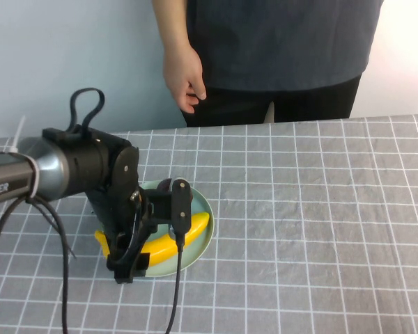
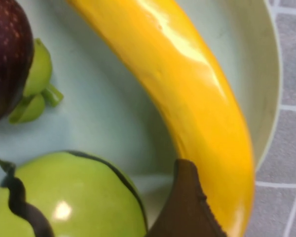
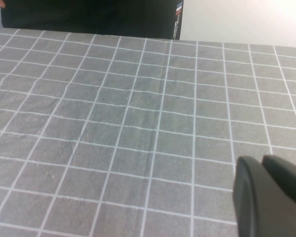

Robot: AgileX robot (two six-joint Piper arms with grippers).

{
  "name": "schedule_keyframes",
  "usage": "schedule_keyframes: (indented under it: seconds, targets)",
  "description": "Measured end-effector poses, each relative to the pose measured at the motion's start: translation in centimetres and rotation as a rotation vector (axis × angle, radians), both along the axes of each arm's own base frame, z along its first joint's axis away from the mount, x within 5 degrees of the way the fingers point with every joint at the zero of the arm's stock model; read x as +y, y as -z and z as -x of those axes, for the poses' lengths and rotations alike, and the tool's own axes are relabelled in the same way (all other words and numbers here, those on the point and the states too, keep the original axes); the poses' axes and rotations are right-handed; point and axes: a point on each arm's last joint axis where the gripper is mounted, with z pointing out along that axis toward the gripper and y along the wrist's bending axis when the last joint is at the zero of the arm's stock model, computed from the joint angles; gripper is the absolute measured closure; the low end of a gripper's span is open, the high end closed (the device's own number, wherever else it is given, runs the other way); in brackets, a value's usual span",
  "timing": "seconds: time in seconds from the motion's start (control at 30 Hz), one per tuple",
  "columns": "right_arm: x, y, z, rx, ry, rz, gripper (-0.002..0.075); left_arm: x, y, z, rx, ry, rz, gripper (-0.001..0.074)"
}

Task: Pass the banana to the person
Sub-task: Pick up the banana

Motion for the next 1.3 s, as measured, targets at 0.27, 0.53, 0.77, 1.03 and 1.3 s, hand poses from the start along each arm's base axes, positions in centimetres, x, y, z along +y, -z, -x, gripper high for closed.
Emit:
schedule_keyframes:
  seconds: [0.27,0.53,0.77,1.03,1.3]
  targets:
    - [0.0,0.0,0.0,0.000,0.000,0.000,0.0735,-0.3,1.5,-0.6,-0.009,0.007,-0.001,0.0281]
    - [0.0,0.0,0.0,0.000,0.000,0.000,0.0735,-0.4,2.5,-0.9,-0.017,0.013,-0.007,0.0326]
    - [0.0,0.0,0.0,0.000,0.000,0.000,0.0735,-0.5,3.0,-1.1,-0.019,0.013,-0.006,0.0334]
    - [0.0,0.0,0.0,0.000,0.000,0.000,0.0735,-0.5,3.6,-1.3,-0.019,-0.034,-0.001,0.0449]
    - [0.0,0.0,0.0,0.000,0.000,0.000,0.0735,-0.3,2.1,-0.9,0.001,-0.103,-0.008,0.0449]
